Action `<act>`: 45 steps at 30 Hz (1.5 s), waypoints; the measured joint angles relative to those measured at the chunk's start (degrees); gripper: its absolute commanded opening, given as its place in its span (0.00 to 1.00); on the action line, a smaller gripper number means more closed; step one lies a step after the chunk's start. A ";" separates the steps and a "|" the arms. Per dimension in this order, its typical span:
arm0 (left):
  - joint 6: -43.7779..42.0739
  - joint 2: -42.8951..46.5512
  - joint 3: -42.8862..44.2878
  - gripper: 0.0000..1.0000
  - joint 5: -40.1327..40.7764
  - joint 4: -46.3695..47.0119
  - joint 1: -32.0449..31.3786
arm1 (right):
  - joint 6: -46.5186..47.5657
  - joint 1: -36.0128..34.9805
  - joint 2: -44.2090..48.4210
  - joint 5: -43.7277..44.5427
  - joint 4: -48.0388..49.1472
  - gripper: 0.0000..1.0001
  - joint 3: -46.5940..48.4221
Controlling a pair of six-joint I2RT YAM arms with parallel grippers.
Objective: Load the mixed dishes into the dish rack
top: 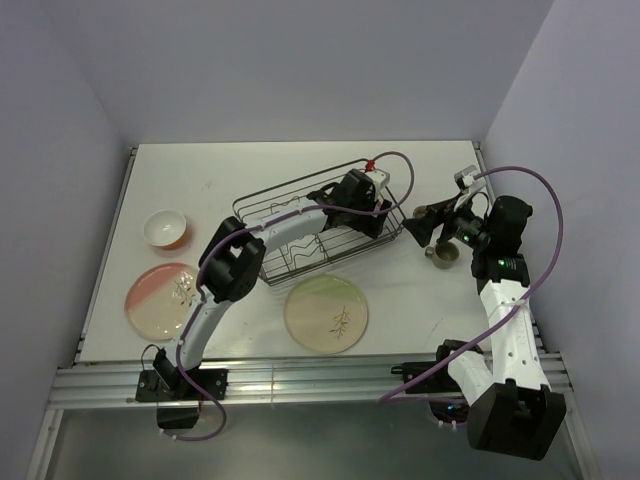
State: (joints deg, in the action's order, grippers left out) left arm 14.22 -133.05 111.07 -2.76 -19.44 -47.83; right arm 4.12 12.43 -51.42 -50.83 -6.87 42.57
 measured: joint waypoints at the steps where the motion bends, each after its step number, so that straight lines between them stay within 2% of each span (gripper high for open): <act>1: 0.04 0.28 -0.31 0.90 0.13 0.00 0.00 | 0.02 0.00 0.00 0.00 0.00 0.89 0.00; 17: 0.50 11.34 -9.22 0.89 1.60 2.08 -0.22 | 0.42 0.74 -0.42 -0.04 -0.50 0.89 0.00; 22: 0.50 18.12 -15.54 0.88 1.99 3.28 -0.26 | -0.37 2.32 -3.28 0.24 -0.70 0.88 0.11; 26: 0.52 25.24 -22.40 0.89 5.09 4.11 -0.26 | -2.03 4.20 -10.27 3.23 -2.23 0.83 2.27; 27: 0.63 27.89 -24.94 0.93 6.34 4.87 -0.17 | -2.45 4.44 -12.94 4.87 -3.21 0.81 3.54; 29: 1.27 32.22 -28.70 0.99 7.96 5.20 0.15 | -3.74 4.59 -18.34 7.85 -4.81 0.72 6.34; 31: 2.64 36.94 -32.61 0.99 9.27 5.81 0.74 | -4.92 4.61 -24.04 10.36 -6.10 0.61 9.55; 38: 10.12 51.98 -43.45 0.99 9.20 9.46 6.67 | -7.21 4.61 -42.32 19.78 -10.32 0.56 21.81; 45: 15.17 60.98 -50.07 0.99 8.48 11.04 8.24 | -6.60 4.61 -51.82 26.40 -13.20 0.50 29.79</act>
State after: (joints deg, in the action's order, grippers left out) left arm 29.39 -72.07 60.99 5.72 -8.40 -39.59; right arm -2.48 17.04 -103.24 -24.43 -20.08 72.36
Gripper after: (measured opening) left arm 0.992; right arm 0.508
